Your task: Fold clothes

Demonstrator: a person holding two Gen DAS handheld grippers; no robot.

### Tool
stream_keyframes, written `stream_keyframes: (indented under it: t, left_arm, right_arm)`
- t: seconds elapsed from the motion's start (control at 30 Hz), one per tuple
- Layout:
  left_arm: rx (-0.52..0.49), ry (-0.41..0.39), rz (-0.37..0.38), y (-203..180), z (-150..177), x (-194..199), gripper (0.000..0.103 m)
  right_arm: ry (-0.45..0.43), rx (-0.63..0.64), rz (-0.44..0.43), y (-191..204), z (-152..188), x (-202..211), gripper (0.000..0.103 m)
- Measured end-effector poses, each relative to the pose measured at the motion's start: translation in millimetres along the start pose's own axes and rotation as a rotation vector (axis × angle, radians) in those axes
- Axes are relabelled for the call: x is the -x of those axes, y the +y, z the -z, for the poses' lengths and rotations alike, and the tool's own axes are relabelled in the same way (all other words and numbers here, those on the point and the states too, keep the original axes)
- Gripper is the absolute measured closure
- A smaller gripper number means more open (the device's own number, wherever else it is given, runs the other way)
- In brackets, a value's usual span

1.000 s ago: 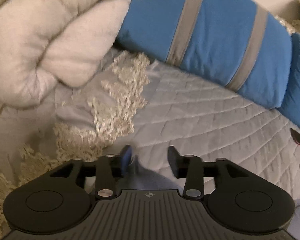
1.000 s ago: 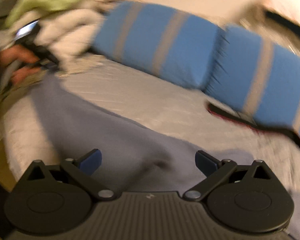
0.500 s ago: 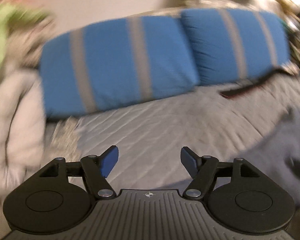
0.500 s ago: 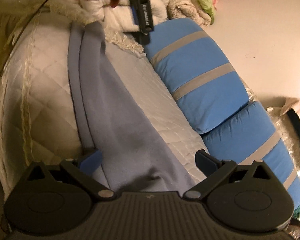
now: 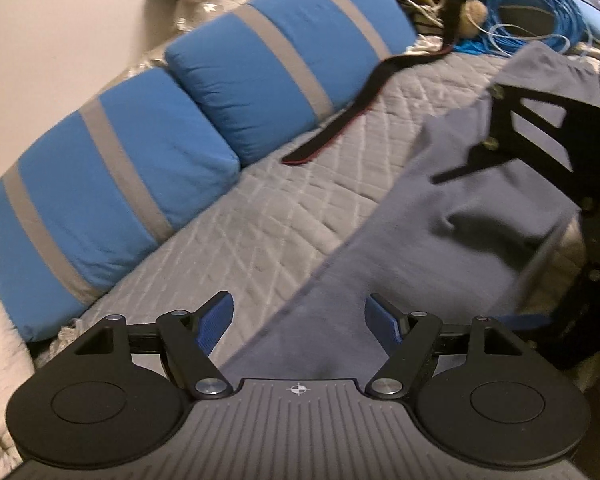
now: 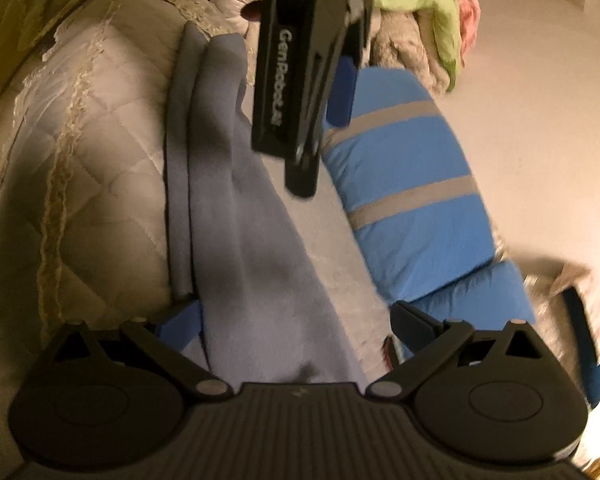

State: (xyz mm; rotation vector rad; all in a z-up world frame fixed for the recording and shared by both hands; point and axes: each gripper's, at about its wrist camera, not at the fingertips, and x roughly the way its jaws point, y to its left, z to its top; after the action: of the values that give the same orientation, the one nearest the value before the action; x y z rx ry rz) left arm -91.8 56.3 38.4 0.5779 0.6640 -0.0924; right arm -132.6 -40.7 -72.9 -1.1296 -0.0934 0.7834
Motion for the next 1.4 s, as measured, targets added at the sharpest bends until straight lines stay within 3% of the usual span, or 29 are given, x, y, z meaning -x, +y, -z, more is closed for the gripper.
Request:
stream_keyframes:
  t: [0.17, 0.3, 0.4, 0.63, 0.8, 0.93, 1.13, 1.4]
  left_arm:
    - [-0.048, -0.033, 0.039, -11.8, 12.8, 14.2, 0.031]
    - [-0.153, -0.018, -0.004, -32.1, 21.7, 9.3, 0.031]
    - [-0.204, -0.003, -0.089, -44.0, 24.3, -2.8, 0.031]
    - [-0.456, 0.032, -0.368, -69.2, 36.6, -23.2, 0.031]
    - [-0.607, 0.088, -0.541, -71.5, 52.8, -33.3, 0.031]
    - [-0.630, 0.135, -0.622, -63.0, 61.8, -37.5, 0.030]
    - [-0.551, 0.194, -0.634, -46.7, 62.4, -38.9, 0.030]
    - [-0.450, 0.074, -0.631, -47.2, 31.3, -10.1, 0.042]
  right_arm:
    - [0.008, -0.066, 0.055, -15.6, -1.0, -6.7, 0.000]
    - [0.025, -0.177, 0.066, -37.8, -1.0, -13.0, 0.000]
    - [0.039, -0.270, 0.049, -53.1, 0.0, -15.7, 0.000]
    - [0.034, -0.457, -0.026, -74.7, 3.9, -10.4, 0.000]
    - [0.037, -0.465, -0.080, -69.7, 4.0, -11.7, 0.000]
    - [0.050, -0.415, -0.078, -57.6, 2.4, -10.9, 0.000]
    - [0.076, -0.423, -0.085, -53.8, 5.4, -9.6, 0.000]
    - [0.021, -0.328, -0.051, -38.4, 1.0, -8.1, 0.002]
